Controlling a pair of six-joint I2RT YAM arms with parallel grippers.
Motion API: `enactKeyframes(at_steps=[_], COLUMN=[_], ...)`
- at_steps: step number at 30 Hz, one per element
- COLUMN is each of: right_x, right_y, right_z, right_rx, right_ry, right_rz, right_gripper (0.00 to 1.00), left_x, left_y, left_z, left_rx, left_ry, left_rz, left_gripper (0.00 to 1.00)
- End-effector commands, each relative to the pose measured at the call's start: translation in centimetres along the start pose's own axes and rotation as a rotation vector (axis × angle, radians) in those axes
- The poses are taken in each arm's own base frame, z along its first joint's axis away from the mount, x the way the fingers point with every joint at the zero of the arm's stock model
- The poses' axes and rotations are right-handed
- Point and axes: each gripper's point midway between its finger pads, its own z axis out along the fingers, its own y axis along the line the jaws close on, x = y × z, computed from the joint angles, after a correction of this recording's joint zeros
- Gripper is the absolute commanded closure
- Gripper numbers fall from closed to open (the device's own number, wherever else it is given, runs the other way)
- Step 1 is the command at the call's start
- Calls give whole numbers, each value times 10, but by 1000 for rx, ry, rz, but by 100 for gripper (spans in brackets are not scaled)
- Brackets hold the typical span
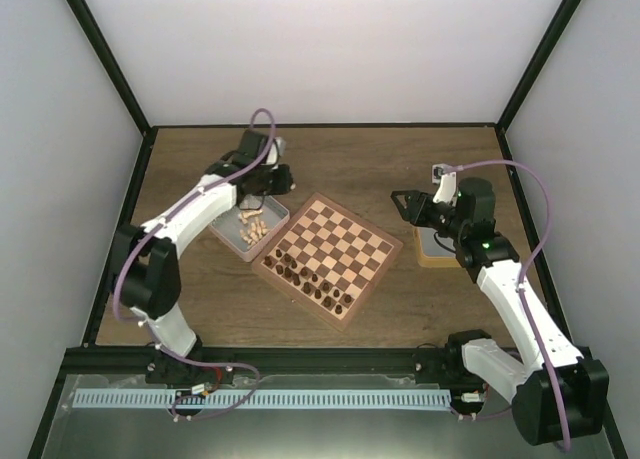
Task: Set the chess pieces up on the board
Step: Pick up the chess piece from the storage box, then place the chess piece on the chessboard.
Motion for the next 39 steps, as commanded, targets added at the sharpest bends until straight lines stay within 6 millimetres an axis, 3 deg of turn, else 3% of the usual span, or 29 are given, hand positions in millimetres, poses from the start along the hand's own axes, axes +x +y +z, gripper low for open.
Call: enactKeyframes(at_steps=[1, 7, 21, 29, 39], right_x=[-4, -3, 2, 7, 9], right_y=[4, 1, -7, -12, -16], right_z=[-7, -9, -4, 0, 2], right_rx=[7, 26, 44, 58, 66], right_ry=[-34, -44, -32, -17, -13], right_rz=[-16, -19, 30, 53, 60], right_gripper=[51, 51, 51, 50, 50], left_x=[18, 27, 53, 42, 54], left_y=[-13, -32, -39, -43, -40], left_z=[22, 43, 83, 103, 117], left_rx=[-94, -120, -100, -121, -123], left_ry=[94, 157, 296, 282, 320], left_rz=[125, 191, 237, 230, 236], left_gripper=[94, 94, 94, 94, 94])
